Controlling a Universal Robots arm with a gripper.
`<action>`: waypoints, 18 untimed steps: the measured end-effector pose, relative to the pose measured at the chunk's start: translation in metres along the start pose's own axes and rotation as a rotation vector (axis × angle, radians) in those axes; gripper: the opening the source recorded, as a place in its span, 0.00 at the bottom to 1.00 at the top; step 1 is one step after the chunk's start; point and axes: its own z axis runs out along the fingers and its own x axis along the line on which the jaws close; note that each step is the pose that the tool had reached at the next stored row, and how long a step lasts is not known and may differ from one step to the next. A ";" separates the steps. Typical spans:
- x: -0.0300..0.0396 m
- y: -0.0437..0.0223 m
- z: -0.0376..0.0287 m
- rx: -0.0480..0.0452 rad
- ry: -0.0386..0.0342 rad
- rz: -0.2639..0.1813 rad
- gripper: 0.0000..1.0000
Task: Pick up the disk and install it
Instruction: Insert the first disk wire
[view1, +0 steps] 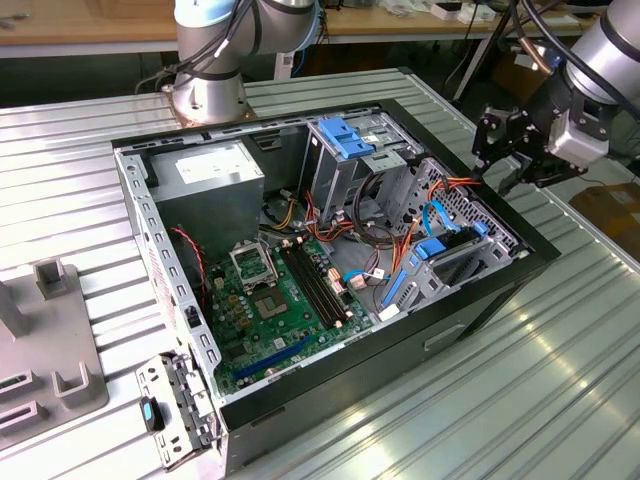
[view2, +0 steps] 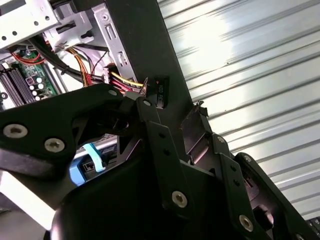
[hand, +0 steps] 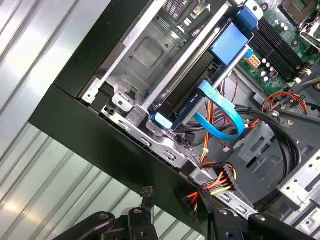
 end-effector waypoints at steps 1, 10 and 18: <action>-0.0005 0.0004 -0.0001 0.0017 0.0006 -0.006 0.47; -0.0016 0.0018 -0.0001 0.0377 0.0131 -0.117 0.47; -0.0014 0.0020 0.0005 0.0754 0.0183 -0.312 0.47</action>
